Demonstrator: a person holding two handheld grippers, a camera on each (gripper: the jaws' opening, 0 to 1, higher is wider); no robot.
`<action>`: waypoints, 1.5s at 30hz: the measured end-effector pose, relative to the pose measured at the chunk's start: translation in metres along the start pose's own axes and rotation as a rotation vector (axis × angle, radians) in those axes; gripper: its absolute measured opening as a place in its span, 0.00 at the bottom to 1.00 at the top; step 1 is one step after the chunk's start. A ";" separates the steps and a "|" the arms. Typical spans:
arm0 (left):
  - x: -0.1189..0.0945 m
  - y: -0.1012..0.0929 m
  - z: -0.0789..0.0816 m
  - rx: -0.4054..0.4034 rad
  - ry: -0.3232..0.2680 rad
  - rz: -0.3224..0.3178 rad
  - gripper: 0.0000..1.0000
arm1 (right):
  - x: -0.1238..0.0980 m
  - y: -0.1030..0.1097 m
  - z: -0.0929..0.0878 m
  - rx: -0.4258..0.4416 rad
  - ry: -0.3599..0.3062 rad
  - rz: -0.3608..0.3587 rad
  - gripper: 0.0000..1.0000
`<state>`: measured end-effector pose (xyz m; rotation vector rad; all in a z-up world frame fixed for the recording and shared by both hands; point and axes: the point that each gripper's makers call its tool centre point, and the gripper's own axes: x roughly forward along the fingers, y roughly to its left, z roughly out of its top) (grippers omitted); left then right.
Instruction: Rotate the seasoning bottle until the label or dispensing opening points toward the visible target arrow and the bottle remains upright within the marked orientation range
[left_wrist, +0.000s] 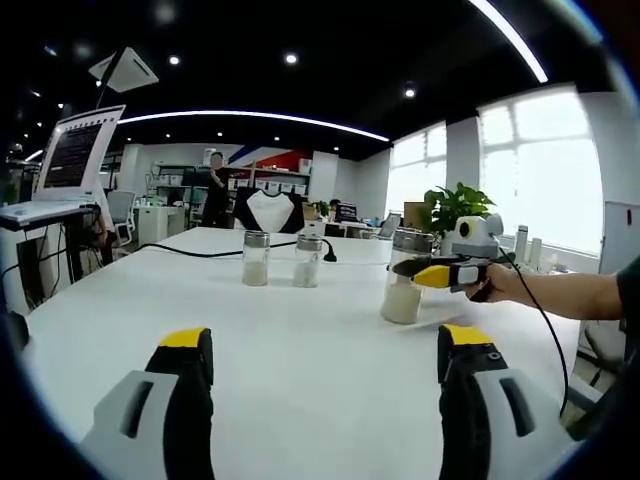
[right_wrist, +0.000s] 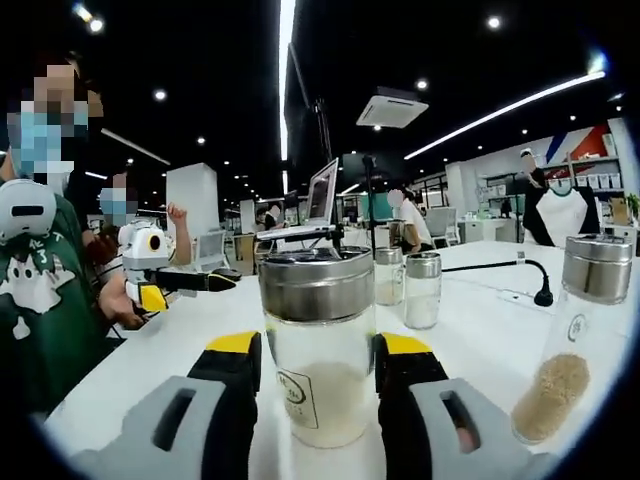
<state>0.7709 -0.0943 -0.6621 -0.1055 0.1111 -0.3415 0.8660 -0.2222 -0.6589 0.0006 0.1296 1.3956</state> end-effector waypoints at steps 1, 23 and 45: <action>0.000 0.000 0.000 0.000 -0.001 0.000 0.98 | -0.001 -0.002 0.001 -0.003 -0.005 -0.008 0.40; 0.001 0.002 0.001 0.001 -0.003 0.005 0.98 | -0.004 -0.006 0.000 -0.036 0.015 -0.028 0.39; 0.000 -0.001 0.001 0.005 -0.005 0.001 0.98 | -0.005 -0.011 -0.001 -0.032 0.017 -0.085 0.39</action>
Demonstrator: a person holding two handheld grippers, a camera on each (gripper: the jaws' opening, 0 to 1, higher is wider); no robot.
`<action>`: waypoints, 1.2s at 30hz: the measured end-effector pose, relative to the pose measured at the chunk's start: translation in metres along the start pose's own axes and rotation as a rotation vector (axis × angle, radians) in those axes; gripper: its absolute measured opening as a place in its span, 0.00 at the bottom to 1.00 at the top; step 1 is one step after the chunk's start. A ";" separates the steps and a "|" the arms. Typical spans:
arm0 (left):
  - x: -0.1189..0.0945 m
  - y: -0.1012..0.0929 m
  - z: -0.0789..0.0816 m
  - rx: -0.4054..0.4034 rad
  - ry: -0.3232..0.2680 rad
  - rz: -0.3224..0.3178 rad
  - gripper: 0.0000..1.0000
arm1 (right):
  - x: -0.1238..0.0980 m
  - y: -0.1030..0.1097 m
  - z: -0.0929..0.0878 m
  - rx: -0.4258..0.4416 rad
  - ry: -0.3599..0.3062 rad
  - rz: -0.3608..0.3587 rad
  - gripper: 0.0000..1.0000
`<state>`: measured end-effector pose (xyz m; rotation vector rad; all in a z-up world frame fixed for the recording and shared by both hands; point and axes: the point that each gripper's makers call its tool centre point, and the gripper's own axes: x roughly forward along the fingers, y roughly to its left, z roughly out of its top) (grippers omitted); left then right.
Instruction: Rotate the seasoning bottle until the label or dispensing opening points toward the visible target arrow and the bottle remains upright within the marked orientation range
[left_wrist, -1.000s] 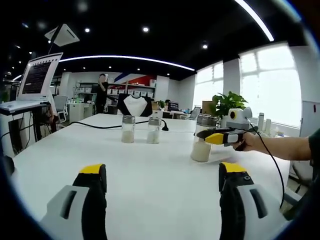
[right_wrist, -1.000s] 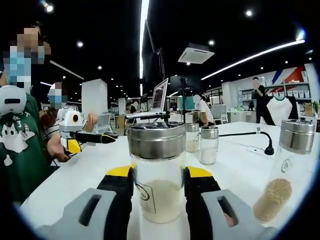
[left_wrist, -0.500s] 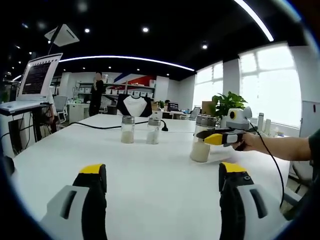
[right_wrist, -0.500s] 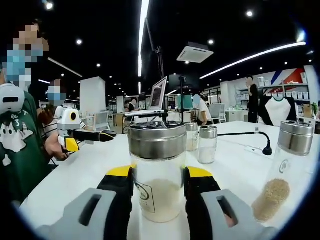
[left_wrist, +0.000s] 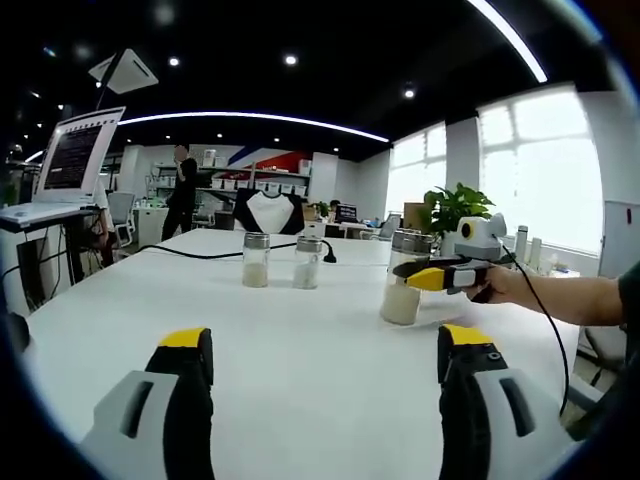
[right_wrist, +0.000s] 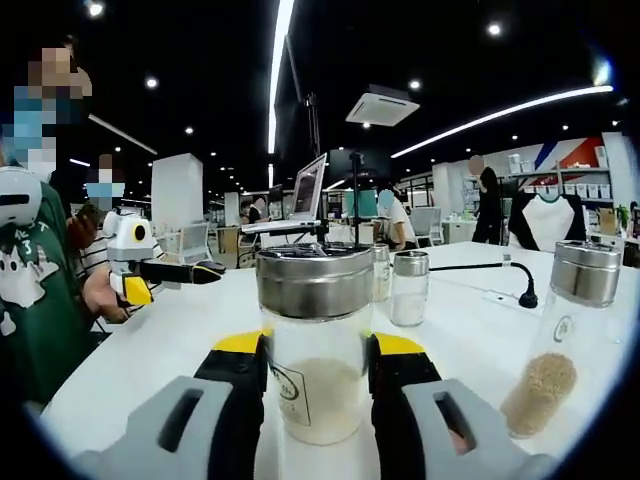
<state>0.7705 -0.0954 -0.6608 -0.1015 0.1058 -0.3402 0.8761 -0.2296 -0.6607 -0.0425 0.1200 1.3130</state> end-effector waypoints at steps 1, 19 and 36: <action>0.000 0.000 0.000 0.000 -0.001 0.000 0.98 | 0.000 -0.001 0.000 0.001 0.000 -0.003 0.39; 0.000 -0.004 0.001 0.001 -0.004 -0.008 0.98 | 0.000 -0.007 0.000 0.022 0.026 -0.087 0.39; -0.002 -0.005 0.003 0.012 -0.013 -0.017 0.98 | -0.001 -0.006 -0.002 0.036 0.067 -0.230 0.39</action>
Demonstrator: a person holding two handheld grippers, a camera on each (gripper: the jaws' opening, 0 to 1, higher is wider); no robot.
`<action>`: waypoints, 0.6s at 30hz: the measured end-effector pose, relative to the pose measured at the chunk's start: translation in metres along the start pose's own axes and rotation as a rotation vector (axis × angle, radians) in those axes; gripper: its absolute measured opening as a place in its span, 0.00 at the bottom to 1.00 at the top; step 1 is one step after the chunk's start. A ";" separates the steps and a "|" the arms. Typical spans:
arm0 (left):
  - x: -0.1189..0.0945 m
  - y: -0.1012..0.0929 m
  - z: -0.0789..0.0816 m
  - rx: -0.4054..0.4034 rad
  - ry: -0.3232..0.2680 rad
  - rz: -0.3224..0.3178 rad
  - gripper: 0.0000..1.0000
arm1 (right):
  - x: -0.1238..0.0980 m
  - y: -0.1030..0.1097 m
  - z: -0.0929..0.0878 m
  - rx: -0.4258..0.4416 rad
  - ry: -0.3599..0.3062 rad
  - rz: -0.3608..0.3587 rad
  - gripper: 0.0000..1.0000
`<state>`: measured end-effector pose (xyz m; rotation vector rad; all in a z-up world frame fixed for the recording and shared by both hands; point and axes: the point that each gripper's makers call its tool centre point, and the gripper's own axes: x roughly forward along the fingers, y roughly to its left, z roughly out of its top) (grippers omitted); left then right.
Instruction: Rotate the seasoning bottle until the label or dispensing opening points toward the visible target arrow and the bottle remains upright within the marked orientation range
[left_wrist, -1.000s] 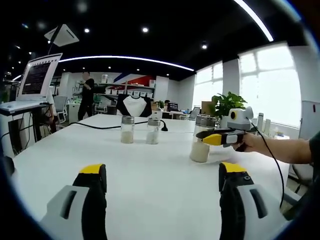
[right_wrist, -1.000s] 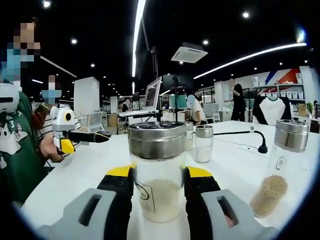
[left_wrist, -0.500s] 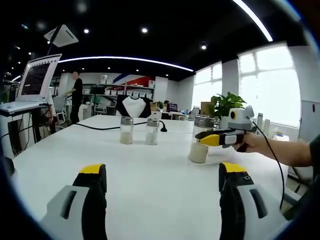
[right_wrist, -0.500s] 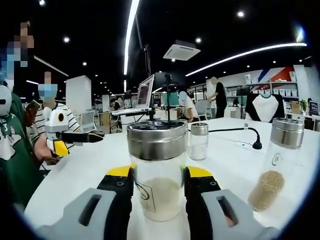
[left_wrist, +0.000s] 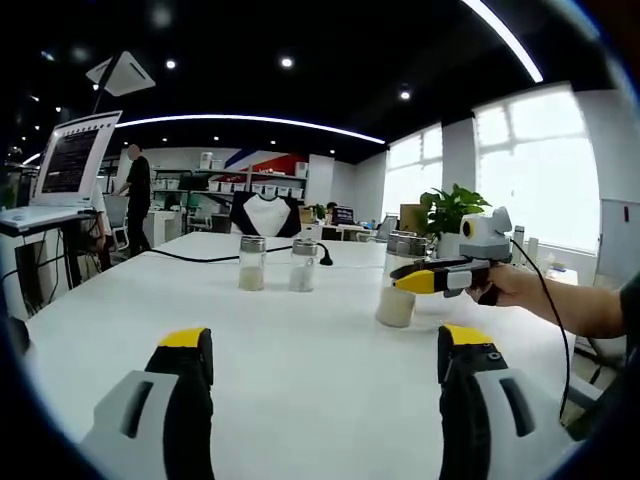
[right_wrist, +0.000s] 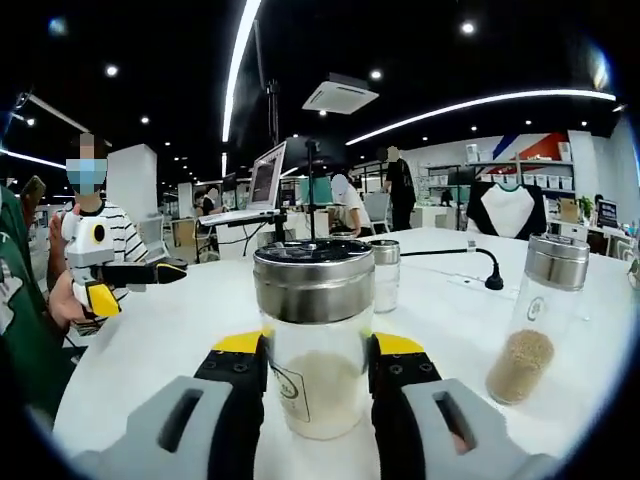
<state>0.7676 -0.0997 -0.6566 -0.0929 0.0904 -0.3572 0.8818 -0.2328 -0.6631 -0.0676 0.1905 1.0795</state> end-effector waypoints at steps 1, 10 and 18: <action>0.000 0.000 0.000 0.001 -0.001 -0.001 0.98 | 0.000 0.000 0.000 0.001 0.001 -0.010 0.39; -0.001 -0.001 0.001 0.000 -0.004 0.000 0.98 | -0.002 -0.003 -0.001 0.017 -0.001 -0.093 0.39; -0.001 -0.002 0.002 0.002 -0.005 -0.003 0.98 | -0.003 -0.004 -0.001 0.025 -0.010 -0.129 0.39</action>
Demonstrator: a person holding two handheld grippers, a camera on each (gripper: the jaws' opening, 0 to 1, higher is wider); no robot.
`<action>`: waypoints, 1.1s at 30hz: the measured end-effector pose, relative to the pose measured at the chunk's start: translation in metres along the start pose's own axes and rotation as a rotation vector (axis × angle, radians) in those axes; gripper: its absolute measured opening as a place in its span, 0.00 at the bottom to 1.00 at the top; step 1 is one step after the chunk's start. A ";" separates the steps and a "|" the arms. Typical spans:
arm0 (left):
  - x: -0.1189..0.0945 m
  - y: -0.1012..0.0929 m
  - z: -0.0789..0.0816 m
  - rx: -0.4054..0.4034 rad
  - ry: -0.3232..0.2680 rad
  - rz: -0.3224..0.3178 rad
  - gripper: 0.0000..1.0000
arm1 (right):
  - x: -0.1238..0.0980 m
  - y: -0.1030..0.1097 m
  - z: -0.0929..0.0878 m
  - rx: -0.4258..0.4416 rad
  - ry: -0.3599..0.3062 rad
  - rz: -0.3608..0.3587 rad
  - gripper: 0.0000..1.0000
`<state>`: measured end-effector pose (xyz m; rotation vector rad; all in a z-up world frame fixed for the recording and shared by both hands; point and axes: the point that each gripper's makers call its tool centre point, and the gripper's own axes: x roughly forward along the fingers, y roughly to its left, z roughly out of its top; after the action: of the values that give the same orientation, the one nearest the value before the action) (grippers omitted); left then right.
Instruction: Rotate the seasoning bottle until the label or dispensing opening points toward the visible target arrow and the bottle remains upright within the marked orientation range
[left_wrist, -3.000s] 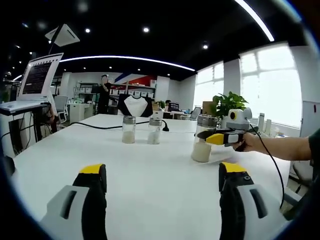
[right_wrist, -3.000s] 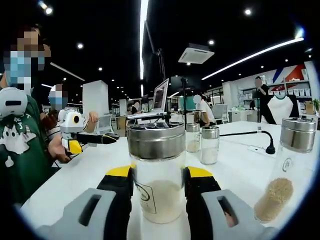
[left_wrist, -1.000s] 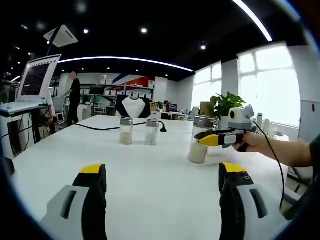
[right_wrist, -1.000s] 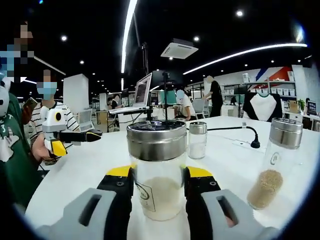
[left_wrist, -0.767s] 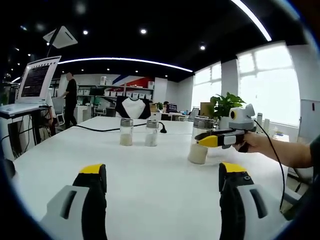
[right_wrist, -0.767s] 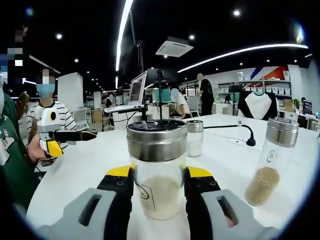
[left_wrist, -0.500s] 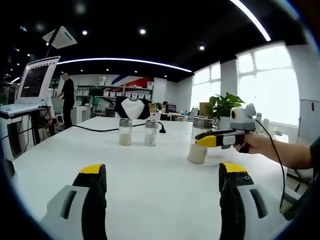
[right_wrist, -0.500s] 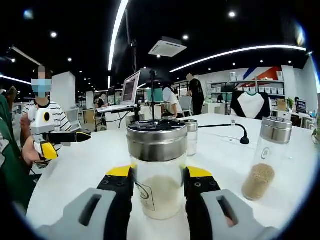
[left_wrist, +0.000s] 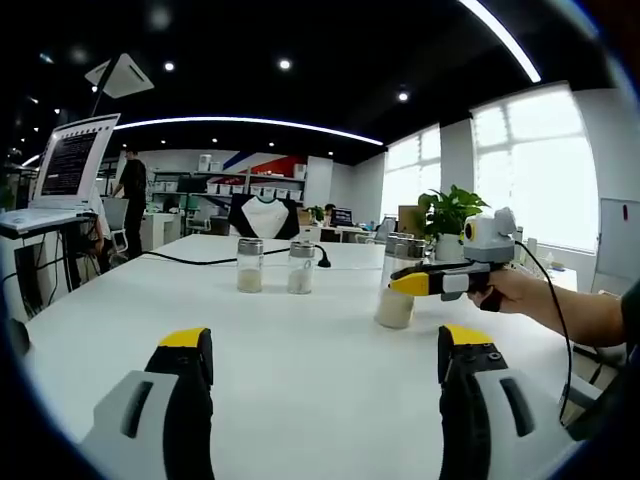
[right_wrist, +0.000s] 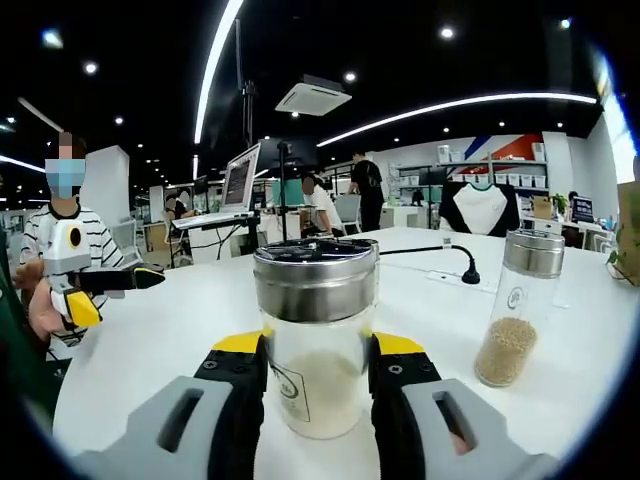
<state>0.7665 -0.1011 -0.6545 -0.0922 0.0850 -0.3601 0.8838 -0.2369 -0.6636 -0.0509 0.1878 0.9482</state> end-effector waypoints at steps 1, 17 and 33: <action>0.000 0.000 0.000 0.001 0.000 0.000 0.98 | 0.000 0.000 0.000 0.002 0.000 -0.005 0.39; -0.001 0.003 0.001 -0.003 -0.003 0.006 0.98 | 0.001 -0.002 -0.001 0.022 0.008 -0.115 0.39; 0.000 0.002 -0.001 -0.004 0.000 0.007 0.98 | 0.002 -0.004 -0.001 0.041 -0.007 -0.202 0.39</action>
<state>0.7669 -0.0989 -0.6560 -0.0960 0.0862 -0.3534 0.8879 -0.2379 -0.6648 -0.0281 0.1914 0.7434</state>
